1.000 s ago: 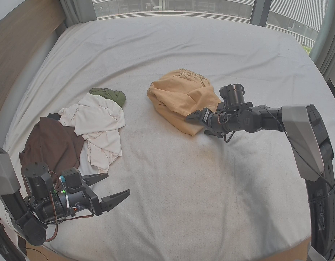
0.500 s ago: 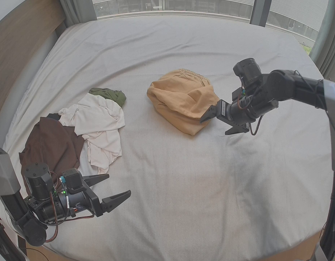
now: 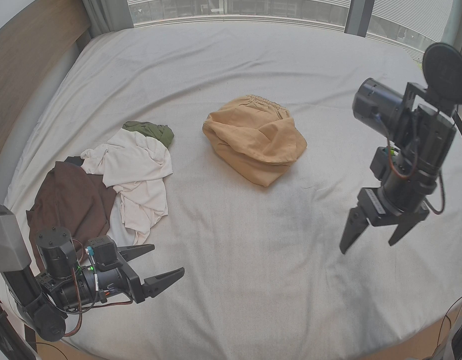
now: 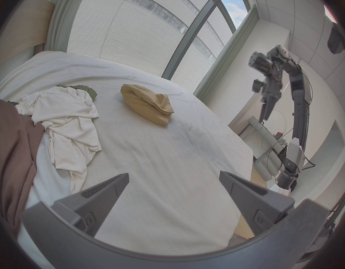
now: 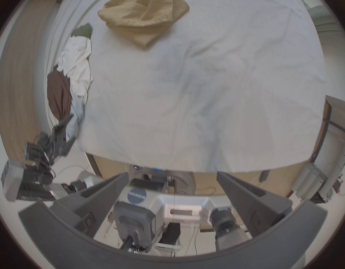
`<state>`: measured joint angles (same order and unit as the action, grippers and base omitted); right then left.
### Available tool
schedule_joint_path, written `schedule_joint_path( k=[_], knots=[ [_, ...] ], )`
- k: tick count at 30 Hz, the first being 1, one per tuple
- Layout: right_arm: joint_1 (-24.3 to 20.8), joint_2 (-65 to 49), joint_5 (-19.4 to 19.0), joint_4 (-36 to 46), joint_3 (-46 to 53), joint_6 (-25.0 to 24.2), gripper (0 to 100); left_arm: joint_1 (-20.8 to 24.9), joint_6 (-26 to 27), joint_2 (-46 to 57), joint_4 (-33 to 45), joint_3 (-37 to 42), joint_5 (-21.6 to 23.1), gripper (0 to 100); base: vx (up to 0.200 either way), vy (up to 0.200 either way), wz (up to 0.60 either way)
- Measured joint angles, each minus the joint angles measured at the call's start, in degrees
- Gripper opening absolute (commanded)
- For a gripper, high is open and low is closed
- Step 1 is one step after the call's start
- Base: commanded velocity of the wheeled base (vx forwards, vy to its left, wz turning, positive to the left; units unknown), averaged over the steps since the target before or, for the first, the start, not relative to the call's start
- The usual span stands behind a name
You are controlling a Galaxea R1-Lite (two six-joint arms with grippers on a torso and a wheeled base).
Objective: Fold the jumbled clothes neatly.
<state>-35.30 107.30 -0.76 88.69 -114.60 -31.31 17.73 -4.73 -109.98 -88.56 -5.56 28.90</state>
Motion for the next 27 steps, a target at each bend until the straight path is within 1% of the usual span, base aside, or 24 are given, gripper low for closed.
schedule_joint_path(
  k=[5,8,11,15,19,22,26,27],
  knots=[
    [-3.3,-8.05,1.07,0.29,0.0,-0.17,100,0.07,-0.06,0.01,-0.01,0.27,0.0,100,0.0,0.0,0.0],
    [-4.19,-12.96,1.46,0.07,0.0,0.07,100,0.13,-0.06,0.06,-0.01,0.35,0.0,100,0.0,0.0,0.0],
    [-4.38,-17.88,1.65,-1.4,0.09,0.6,100,0.22,-0.06,0.09,-0.01,0.35,0.0,100,0.0,0.0,0.0],
    [-3.23,-23.98,1.71,-6.63,2.62,1.96,100,0.35,-0.05,0.09,-0.01,0.29,0.0,100,0.0,0.0,0.0],
    [-1.66,-28.28,1.73,-15.58,9.9,3.36,100,0.49,-0.05,0.11,-0.01,0.2,0.0,100,0.0,0.0,0.0],
    [-0.59,-30.38,1.68,-25.11,17.2,4.32,100,0.51,-0.02,0.11,-0.01,0.22,0.0,100,0.0,0.0,0.0],
    [1.16,-32.05,0.87,-41.4,29.35,5.28,100,0.57,-0.05,0.11,0.0,0.33,0.0,100,0.0,0.0,0.0],
    [1.49,-32.15,0.62,-44.26,31.39,5.41,100,0.55,-0.02,0.11,0.0,0.35,-0.01,100,0.0,0.0,0.0]
  ],
)
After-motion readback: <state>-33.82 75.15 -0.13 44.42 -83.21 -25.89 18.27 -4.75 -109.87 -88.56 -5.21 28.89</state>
